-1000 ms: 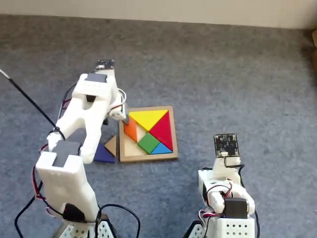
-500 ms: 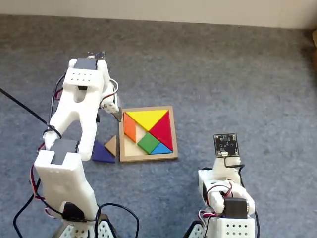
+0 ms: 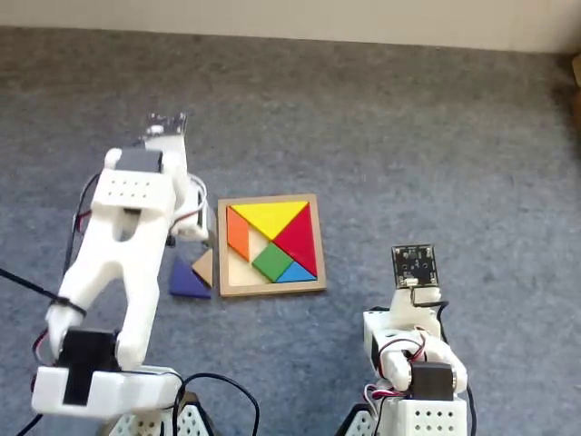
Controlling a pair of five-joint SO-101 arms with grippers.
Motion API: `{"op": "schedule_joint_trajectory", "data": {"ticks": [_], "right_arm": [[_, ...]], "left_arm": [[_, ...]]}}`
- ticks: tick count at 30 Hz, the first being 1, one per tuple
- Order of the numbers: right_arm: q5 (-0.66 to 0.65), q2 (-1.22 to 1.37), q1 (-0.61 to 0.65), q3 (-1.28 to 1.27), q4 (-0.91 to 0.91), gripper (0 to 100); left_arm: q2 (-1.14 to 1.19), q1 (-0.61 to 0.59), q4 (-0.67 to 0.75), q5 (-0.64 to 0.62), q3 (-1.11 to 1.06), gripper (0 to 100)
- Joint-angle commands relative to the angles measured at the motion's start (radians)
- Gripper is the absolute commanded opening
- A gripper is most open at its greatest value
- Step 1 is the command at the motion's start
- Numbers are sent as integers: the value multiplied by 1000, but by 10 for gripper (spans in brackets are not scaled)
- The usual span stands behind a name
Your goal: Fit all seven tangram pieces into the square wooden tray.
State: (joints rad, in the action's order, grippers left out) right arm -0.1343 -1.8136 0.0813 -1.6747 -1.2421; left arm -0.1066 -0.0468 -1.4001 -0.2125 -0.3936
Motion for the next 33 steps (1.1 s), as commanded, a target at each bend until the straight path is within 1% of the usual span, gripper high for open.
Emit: {"op": "schedule_joint_trajectory", "data": {"ticks": [1,6,10,19,26,33], "right_arm": [[2,-16,-15,-150,-5,8],[2,-16,-15,-150,-5,8],[2,-16,-15,-150,-5,8],[2,-16,-15,-150,-5,8],[2,-16,-15,-150,-5,8],[2,-16,-15,-150,-5,8]], "left_arm": [[-67,4,80,75,-91,207],[-22,4,206,98,-186,207],[47,4,265,98,-182,207],[268,21,244,100,-53,204],[285,105,215,100,-39,203],[280,107,153,100,-65,203]]}}
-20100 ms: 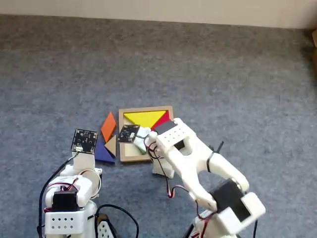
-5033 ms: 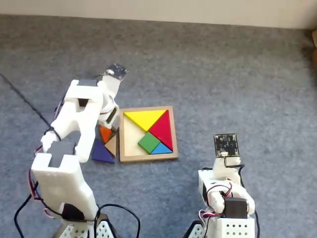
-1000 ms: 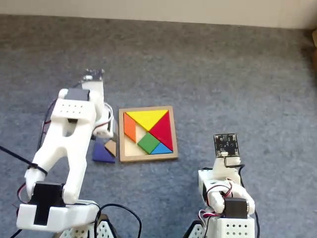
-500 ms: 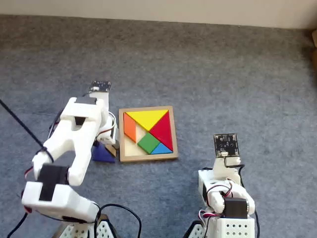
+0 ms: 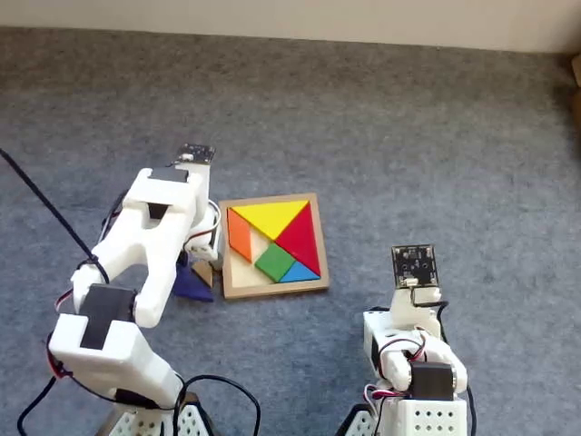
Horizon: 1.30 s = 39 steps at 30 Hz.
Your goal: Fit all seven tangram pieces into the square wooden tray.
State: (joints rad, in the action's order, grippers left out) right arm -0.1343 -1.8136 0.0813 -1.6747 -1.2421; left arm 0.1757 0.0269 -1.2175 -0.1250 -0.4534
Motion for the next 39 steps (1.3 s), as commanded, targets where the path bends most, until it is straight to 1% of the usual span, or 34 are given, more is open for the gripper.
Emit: {"op": "schedule_joint_trajectory", "data": {"ticks": [1,10,15,20,23,25,27,29,34,36,39], "right_arm": [[2,-16,-15,-150,-5,8],[2,-16,-15,-150,-5,8],[2,-16,-15,-150,-5,8],[2,-16,-15,-150,-5,8],[2,-16,-15,-150,-5,8],[2,-16,-15,-150,-5,8],[2,-16,-15,-150,-5,8],[2,-16,-15,-150,-5,8],[2,-16,-15,-150,-5,8],[2,-16,-15,-150,-5,8],[2,-16,-15,-150,-5,8]], "left_arm": [[-4,38,-28,12,-15,203],[2,39,21,12,-18,200],[4,56,58,12,-18,121],[4,73,63,12,-19,101],[-8,65,52,12,-24,68],[-30,65,5,18,2,32],[-74,74,-52,66,27,13],[-136,85,-97,86,50,11],[-265,93,-107,94,65,11],[-292,94,-107,163,64,11],[-300,94,-107,325,64,11]]}}
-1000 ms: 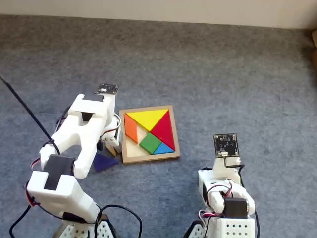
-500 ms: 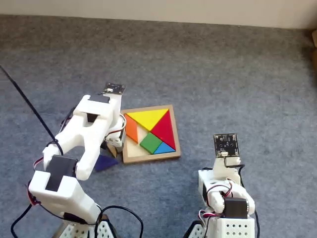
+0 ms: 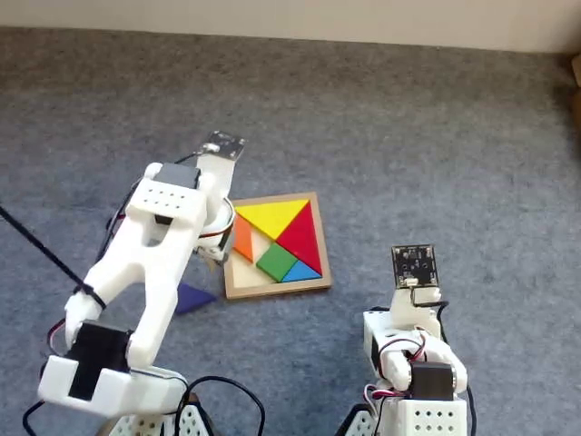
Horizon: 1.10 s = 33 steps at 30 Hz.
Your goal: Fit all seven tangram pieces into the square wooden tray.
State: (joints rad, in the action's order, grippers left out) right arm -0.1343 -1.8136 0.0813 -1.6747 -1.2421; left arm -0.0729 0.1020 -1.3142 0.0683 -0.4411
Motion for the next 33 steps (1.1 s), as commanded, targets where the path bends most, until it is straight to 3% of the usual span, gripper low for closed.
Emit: {"op": "schedule_joint_trajectory", "data": {"ticks": [1,6,16,24,27,33], "right_arm": [[2,-16,-15,-150,-5,8],[2,-16,-15,-150,-5,8],[2,-16,-15,-150,-5,8],[2,-16,-15,-150,-5,8],[3,-16,-15,-150,-5,8],[3,-16,-15,-150,-5,8]], "left_arm": [[-50,19,-11,178,51,11],[-50,33,-3,333,56,11],[-47,157,180,601,53,11],[107,228,255,614,110,17],[191,219,245,611,174,77],[239,174,224,485,231,207]]}}
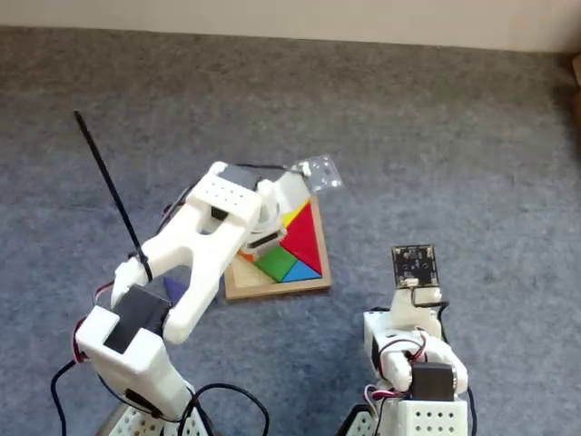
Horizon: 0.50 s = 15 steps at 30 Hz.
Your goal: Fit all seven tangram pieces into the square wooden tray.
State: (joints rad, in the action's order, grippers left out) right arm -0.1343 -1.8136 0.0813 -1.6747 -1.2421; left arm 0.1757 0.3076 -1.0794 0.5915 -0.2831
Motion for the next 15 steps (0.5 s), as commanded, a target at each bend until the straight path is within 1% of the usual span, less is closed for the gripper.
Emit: {"op": "schedule_joint_trajectory", "data": {"ticks": [1,4,11,12,15], "right_arm": [[3,-16,-15,-150,-5,8],[3,-16,-15,-150,-5,8],[3,-16,-15,-150,-5,8],[3,-16,-15,-150,-5,8],[2,-16,-15,-150,-5,8]], "left_arm": [[-10,-41,-12,-41,82,211],[-10,-64,-35,-43,107,214],[-10,-64,-127,-46,117,211],[-10,-64,-133,-57,117,210],[-10,-64,-132,-140,119,213]]}}
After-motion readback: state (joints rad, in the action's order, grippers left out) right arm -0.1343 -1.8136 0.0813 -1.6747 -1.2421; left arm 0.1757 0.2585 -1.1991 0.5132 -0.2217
